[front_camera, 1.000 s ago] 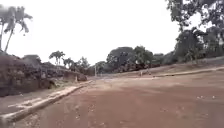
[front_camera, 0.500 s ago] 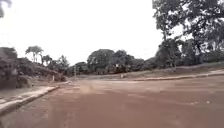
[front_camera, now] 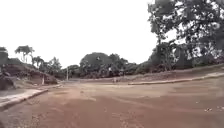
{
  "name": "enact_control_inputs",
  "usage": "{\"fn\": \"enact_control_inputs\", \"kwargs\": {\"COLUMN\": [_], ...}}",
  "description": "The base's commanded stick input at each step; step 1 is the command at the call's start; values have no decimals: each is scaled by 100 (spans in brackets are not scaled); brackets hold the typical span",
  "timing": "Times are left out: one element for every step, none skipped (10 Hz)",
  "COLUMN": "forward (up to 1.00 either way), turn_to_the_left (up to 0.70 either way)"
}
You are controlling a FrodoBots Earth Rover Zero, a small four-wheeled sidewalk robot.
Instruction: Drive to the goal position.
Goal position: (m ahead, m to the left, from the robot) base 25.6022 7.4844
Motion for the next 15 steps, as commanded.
{"fn": "enact_control_inputs", "kwargs": {"forward": [85, 85, 85, 85, 85, 85, 85, 85, 85, 85, 85, 85, 85, 85, 85], "turn_to_the_left": [0, 0, 0, 0, 0, 0, 0, 0, 0, 0, 0, -5, -24, -10, 0]}}
